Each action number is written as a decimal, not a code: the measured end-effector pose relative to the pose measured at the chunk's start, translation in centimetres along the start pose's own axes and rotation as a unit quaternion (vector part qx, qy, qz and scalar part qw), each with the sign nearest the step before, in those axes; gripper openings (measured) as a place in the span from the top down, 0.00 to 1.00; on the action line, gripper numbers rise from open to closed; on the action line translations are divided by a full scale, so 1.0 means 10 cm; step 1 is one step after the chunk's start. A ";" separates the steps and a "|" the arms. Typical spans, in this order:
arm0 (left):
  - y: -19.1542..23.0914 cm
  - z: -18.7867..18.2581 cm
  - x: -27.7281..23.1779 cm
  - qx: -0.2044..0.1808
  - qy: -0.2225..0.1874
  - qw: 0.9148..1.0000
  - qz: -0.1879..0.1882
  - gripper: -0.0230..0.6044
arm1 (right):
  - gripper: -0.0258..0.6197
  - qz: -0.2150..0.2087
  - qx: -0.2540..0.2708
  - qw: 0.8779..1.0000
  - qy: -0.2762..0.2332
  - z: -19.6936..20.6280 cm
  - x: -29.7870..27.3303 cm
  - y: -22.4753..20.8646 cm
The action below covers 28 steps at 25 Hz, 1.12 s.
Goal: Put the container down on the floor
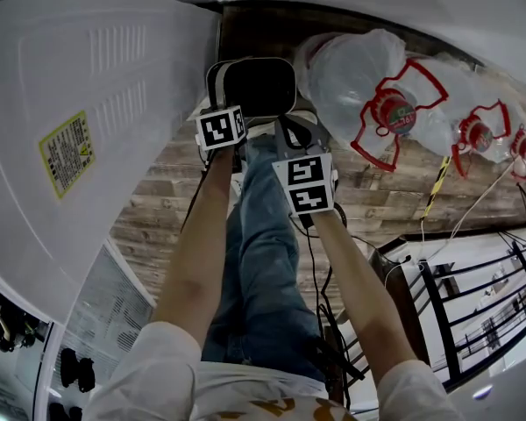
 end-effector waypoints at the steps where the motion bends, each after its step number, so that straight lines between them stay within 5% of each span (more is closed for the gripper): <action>1: 0.03 0.00 0.00 0.002 0.001 1.000 -0.008 0.93 | 0.92 0.000 0.001 1.000 0.001 0.00 -0.01 0.00; 18: 0.54 0.26 -0.02 0.042 0.059 0.992 -0.100 0.61 | 0.92 -0.007 -0.001 1.000 0.008 -0.05 -0.12 0.06; 28: 0.52 0.21 0.16 0.068 0.035 0.992 -0.097 0.61 | 0.92 -0.011 0.012 1.000 0.005 -0.07 -0.01 0.10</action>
Point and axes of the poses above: the fingertips, and each gripper's own axes: x backward along the fingers, y to its left, z out of its underside, the point moved 3 cm from there along x, backward along the fingers, and after that the axes turned 4 degrees about x, right-handed, at the moved point
